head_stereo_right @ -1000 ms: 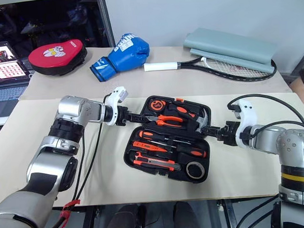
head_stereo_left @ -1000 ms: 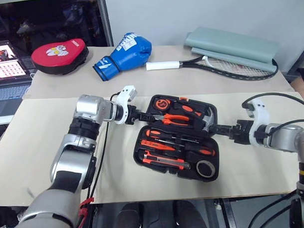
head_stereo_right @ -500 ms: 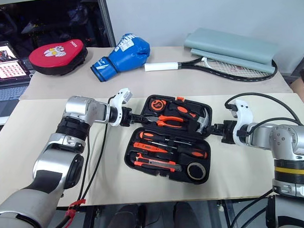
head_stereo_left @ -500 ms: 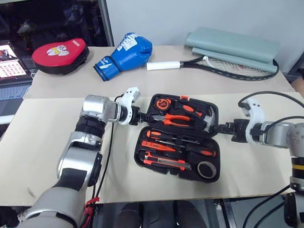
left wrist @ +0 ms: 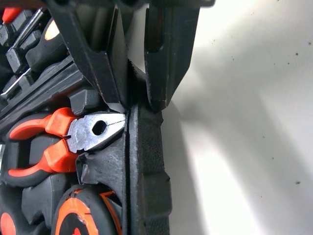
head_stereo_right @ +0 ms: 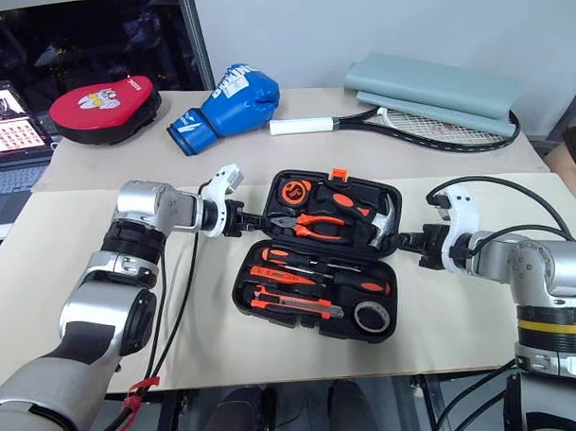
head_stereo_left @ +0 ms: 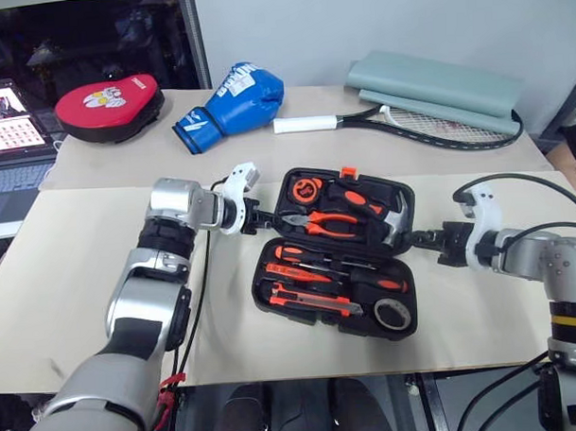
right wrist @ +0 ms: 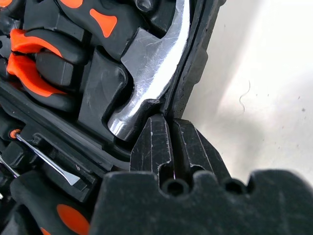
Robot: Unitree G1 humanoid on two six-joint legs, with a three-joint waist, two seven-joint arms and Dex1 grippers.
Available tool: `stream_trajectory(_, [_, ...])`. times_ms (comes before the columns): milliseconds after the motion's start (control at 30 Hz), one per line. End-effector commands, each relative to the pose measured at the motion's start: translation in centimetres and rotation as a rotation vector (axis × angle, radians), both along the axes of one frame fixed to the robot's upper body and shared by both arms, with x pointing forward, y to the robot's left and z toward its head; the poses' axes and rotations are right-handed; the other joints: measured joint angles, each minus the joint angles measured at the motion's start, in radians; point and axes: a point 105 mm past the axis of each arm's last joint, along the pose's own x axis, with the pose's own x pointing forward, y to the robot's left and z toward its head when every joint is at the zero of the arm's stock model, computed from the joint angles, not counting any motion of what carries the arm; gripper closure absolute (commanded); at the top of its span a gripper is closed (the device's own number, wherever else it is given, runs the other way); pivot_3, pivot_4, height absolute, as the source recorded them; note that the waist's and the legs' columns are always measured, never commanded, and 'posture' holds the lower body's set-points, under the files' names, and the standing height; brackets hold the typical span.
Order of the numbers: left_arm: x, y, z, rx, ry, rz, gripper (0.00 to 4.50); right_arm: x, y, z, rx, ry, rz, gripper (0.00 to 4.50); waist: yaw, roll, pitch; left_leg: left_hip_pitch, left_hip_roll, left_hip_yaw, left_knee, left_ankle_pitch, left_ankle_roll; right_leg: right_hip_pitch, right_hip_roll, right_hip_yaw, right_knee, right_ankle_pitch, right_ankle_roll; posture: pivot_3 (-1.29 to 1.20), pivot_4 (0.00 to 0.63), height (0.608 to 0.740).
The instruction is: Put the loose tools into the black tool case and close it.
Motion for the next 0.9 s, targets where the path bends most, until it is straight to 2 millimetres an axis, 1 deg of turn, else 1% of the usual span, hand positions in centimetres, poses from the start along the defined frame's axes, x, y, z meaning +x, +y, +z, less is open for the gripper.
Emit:
stream_trajectory(33, [-0.6, -3.5, 3.8, -0.18, -0.185, -0.135, 4.45, 0.9, 1.5, 4.2, -0.031, -0.267, 0.066, 4.5, 0.0, 0.0, 0.0, 0.0, 0.0, 0.0, 0.0, 0.0, 0.0, 0.0, 0.0, 0.0, 0.0, 0.0, 0.0, 0.0, 0.15, 0.736])
stream_trajectory(100, [-0.7, -3.7, 4.8, -0.219, -0.302, -0.138, 4.45, 1.2, 1.7, 5.1, -0.082, -0.366, 0.076, 4.5, 0.001, 0.0, 0.0, -0.002, -0.001, 0.0, 0.0, 0.0, 0.0, -0.002, -0.001, 0.001, 0.001, 0.0, 0.0, 0.0, 0.15, 0.736])
stream_trajectory(167, [-0.4, -3.5, 5.6, -0.252, -0.403, -0.106, 4.45, 1.3, 1.8, 5.7, -0.133, -0.454, 0.086, 4.5, 0.004, 0.0, 0.0, -0.003, -0.001, 0.0, 0.0, 0.0, -0.001, -0.004, -0.001, 0.001, 0.001, 0.0, 0.0, 0.0, 0.15, 0.736])
stream_trajectory(267, [-0.5, -3.1, 6.2, -0.256, -0.531, -0.1, 4.45, 1.6, 1.6, 6.4, -0.186, -0.552, 0.07, 4.5, 0.01, 0.0, 0.0, -0.007, -0.002, 0.0, 0.001, 0.001, -0.002, -0.008, -0.002, 0.001, 0.001, 0.001, 0.001, 0.0, 0.15, 0.736])
stream_trajectory(333, [-0.8, -2.8, 6.2, -0.225, -0.621, -0.113, 4.45, 1.4, 1.8, 6.7, -0.244, -0.625, 0.095, 4.5, 0.011, 0.0, 0.0, -0.008, -0.003, 0.0, 0.001, 0.001, -0.002, -0.011, -0.002, 0.002, 0.002, 0.001, 0.001, 0.0, 0.15, 0.736])
stream_trajectory(433, [-1.7, -2.5, 5.6, -0.159, -0.774, -0.156, 4.45, 1.1, 2.1, 5.8, -0.321, -0.683, 0.13, 4.5, 0.012, 0.0, 0.0, -0.013, -0.004, 0.0, 0.001, 0.004, -0.007, -0.016, -0.002, 0.002, 0.003, 0.002, 0.0, 0.0, 0.15, 0.736])
stream_trajectory(600, [-2.9, -2.4, 3.8, -0.112, -0.888, -0.183, 4.45, 0.4, 2.3, 4.0, -0.408, -0.75, 0.153, 4.5, 0.012, 0.0, 0.0, -0.013, -0.004, 0.001, 0.001, 0.004, -0.007, -0.016, -0.002, 0.002, 0.001, 0.002, 0.001, 0.0, 0.15, 0.736])
stream_trajectory(667, [-3.0, -2.2, 3.6, -0.112, -0.917, -0.161, 4.45, 0.2, 2.2, 3.5, -0.433, -0.769, 0.155, 4.5, 0.013, 0.0, 0.0, -0.013, -0.004, 0.001, 0.001, 0.003, -0.005, -0.015, -0.002, 0.002, 0.001, 0.002, 0.001, 0.0, 0.15, 0.736])
stream_trajectory(767, [-2.9, -1.7, 2.9, -0.106, -0.935, -0.082, 4.45, -1.1, 2.5, 2.6, -0.552, -0.855, 0.201, 4.5, 0.015, 0.0, 0.0, -0.013, -0.004, 0.001, 0.001, 0.002, -0.003, -0.015, -0.002, 0.002, 0.001, 0.002, 0.001, 0.0, 0.15, 0.736])
stream_trajectory(900, [-3.3, -0.6, 2.4, -0.065, -1.003, -0.039, 4.45, -2.3, 2.5, 2.3, -0.642, -0.943, 0.19, 4.5, 0.016, 0.001, 0.0, -0.012, -0.004, 0.0, 0.001, 0.002, -0.003, -0.014, -0.002, 0.001, 0.001, 0.002, 0.001, 0.0, 0.15, 0.736])
